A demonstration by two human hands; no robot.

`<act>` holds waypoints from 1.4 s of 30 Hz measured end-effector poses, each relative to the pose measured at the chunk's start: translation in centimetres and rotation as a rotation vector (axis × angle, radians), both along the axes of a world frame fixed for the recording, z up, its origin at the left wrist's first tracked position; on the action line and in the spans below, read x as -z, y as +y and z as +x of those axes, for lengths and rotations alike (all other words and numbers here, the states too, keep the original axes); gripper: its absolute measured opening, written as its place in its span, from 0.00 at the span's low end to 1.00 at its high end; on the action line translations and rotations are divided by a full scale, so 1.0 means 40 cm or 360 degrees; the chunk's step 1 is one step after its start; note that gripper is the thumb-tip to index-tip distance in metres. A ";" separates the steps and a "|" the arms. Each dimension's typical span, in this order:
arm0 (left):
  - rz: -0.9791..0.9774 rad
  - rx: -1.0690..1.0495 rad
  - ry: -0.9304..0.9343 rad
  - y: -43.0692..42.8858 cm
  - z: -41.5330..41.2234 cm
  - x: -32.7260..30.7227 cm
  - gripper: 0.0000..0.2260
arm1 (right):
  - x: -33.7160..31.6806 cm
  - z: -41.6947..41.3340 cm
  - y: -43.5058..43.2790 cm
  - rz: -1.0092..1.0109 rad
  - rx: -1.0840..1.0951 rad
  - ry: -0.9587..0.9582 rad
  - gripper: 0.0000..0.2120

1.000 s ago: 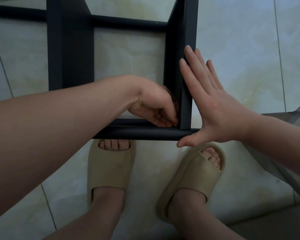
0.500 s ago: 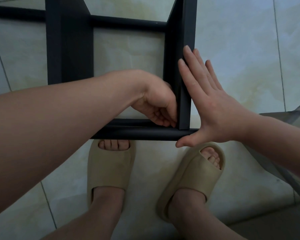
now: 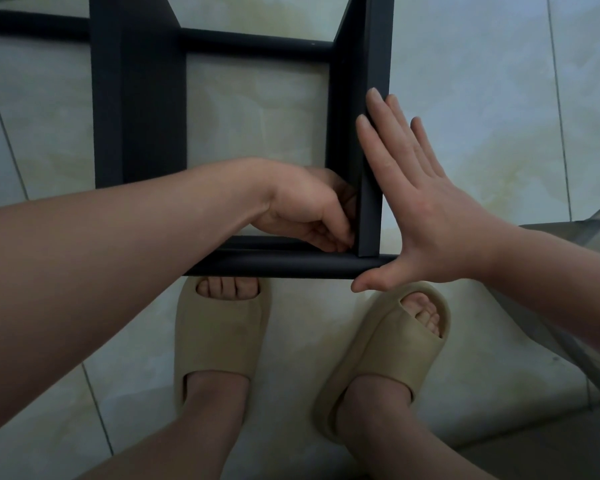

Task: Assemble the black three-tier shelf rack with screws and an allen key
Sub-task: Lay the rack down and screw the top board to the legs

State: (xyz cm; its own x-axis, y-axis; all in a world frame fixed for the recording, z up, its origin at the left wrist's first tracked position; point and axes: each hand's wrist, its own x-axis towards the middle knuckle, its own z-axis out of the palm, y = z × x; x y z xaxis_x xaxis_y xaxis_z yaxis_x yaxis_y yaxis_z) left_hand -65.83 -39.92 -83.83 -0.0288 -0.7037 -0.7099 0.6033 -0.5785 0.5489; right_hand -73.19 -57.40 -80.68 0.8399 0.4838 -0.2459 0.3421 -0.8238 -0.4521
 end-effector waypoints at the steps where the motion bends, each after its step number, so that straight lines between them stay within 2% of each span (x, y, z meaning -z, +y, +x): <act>1: -0.0003 0.0008 0.0026 0.002 0.002 0.001 0.09 | 0.000 0.000 0.000 0.0000 -0.0001 0.0001 0.68; 4: 0.0070 0.0127 0.0084 -0.003 0.011 0.001 0.06 | -0.002 0.000 0.000 -0.0006 -0.0003 0.0007 0.68; 8: 0.0211 0.0296 -0.0060 -0.016 0.024 -0.006 0.04 | -0.003 0.000 0.000 -0.0008 0.0005 0.0015 0.68; 18: 0.0307 0.0371 -0.0097 -0.038 0.035 -0.017 0.05 | -0.003 0.001 0.001 -0.0025 0.0003 0.0023 0.69; 34: 0.0232 0.0245 -0.0066 -0.023 0.024 -0.008 0.05 | -0.001 0.001 0.000 -0.0011 0.0004 0.0015 0.68; 42: 0.0208 0.0470 -0.0196 -0.019 0.038 -0.003 0.04 | -0.001 0.001 0.001 0.0010 0.0022 0.0040 0.68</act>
